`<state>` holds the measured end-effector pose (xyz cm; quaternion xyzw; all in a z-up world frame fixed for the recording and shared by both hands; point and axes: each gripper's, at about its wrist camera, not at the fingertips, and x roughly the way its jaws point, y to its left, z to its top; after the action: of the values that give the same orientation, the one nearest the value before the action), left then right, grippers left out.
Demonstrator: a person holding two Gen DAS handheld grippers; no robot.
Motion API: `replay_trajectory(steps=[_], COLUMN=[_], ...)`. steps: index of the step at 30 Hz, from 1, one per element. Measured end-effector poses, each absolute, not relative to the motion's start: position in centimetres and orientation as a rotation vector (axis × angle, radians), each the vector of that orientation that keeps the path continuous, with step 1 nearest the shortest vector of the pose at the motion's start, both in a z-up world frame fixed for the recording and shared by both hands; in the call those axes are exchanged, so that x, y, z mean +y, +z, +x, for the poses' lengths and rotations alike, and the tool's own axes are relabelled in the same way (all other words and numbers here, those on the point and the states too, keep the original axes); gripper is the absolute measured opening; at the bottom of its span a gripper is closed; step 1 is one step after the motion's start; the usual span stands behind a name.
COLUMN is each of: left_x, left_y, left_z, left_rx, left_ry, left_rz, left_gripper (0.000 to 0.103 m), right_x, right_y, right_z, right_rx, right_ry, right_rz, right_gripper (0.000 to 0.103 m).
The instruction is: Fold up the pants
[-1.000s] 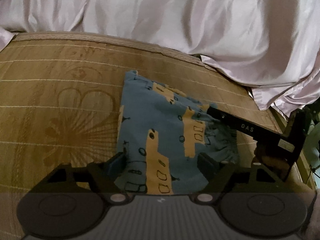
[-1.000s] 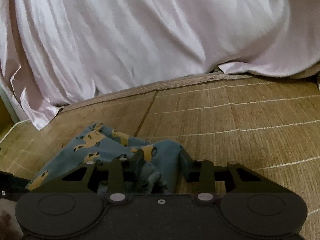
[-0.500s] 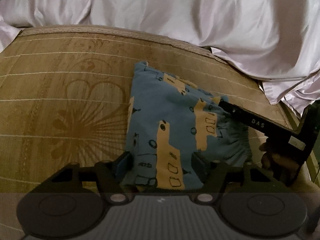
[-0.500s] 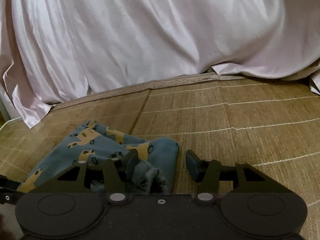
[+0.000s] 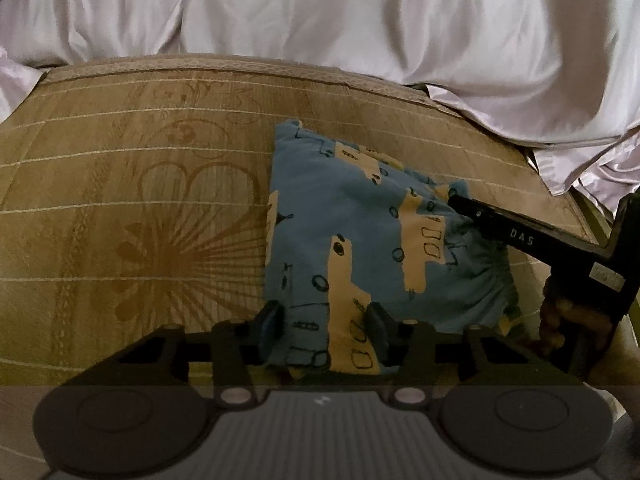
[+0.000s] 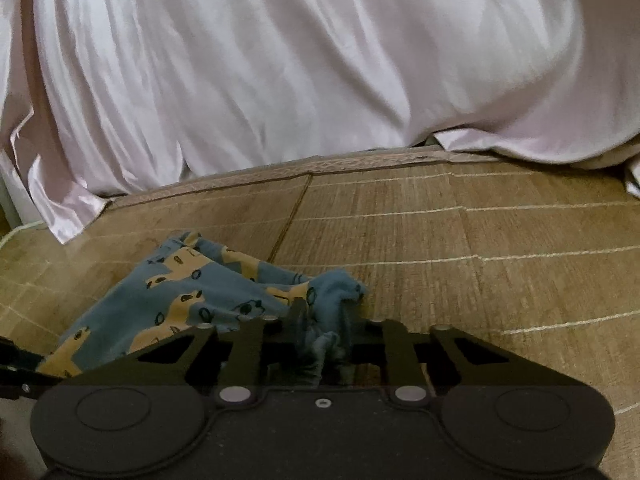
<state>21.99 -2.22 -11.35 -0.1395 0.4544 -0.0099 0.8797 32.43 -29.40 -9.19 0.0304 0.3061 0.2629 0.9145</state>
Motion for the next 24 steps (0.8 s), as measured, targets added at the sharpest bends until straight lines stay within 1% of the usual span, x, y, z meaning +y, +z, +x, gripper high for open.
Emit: replay_trajectory(steps=[3, 6, 8, 17, 24], left_x=[-2.4, -2.6, -2.8, -2.5, -2.3], left_y=[-11.2, -11.1, -11.1, -11.0, -11.0], left_z=[21.9, 21.8, 21.7, 21.9, 21.6], left_rx=[0.947, 0.941, 0.937, 0.936, 0.928], left_ry=[-0.024, -0.045, -0.052, -0.053, -0.064], left_rz=[-0.253, -0.222, -0.204, -0.214, -0.207], left_gripper=[0.036, 0.029, 0.027, 0.026, 0.025], right_x=[-29.0, -28.2, -27.6, -25.9, -24.3], right_y=[-9.0, -8.8, -8.6, -8.4, -8.3], right_z=[31.9, 31.1, 30.5, 28.7, 27.1], right_rx=[0.614, 0.587, 0.561, 0.476, 0.371], right_ry=[0.524, 0.5, 0.484, 0.449, 0.442], right_rz=[0.02, -0.047, -0.109, -0.29, -0.47], right_gripper=[0.014, 0.013, 0.012, 0.011, 0.01])
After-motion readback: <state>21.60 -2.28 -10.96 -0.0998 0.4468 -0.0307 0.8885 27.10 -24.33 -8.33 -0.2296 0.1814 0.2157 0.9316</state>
